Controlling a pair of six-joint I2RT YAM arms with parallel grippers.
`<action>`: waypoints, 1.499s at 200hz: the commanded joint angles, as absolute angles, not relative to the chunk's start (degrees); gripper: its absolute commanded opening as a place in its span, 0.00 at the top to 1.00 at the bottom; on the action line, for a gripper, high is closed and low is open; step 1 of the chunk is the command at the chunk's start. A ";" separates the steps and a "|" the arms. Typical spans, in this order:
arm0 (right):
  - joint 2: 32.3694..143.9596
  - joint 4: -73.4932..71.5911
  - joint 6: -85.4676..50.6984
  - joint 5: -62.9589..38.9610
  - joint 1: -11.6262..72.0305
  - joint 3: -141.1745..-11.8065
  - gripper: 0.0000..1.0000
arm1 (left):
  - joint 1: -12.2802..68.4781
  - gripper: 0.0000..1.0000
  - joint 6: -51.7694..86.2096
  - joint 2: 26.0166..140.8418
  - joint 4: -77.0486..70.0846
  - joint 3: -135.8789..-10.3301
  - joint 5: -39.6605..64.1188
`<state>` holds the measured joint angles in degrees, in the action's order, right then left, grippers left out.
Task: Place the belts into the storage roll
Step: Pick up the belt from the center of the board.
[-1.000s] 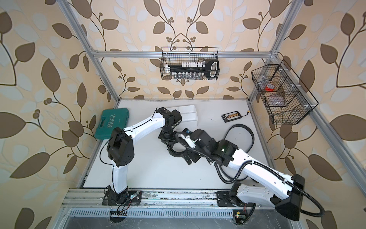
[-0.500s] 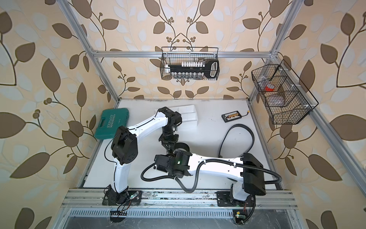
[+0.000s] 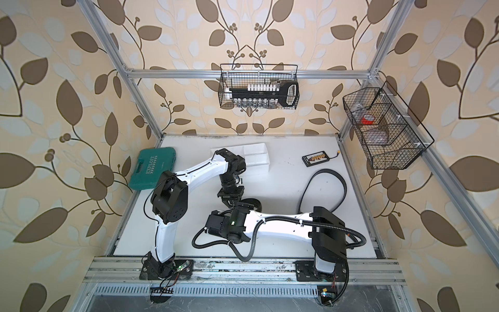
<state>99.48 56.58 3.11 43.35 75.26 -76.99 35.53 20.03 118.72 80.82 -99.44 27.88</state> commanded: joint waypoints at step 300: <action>83.44 48.23 7.89 32.63 69.35 -68.69 0.83 | 11.26 0.01 30.84 85.22 46.22 -82.37 42.45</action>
<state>89.25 51.13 8.86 36.10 72.64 -69.54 16.53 22.72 94.61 58.89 -89.30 43.09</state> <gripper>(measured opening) 0.346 0.989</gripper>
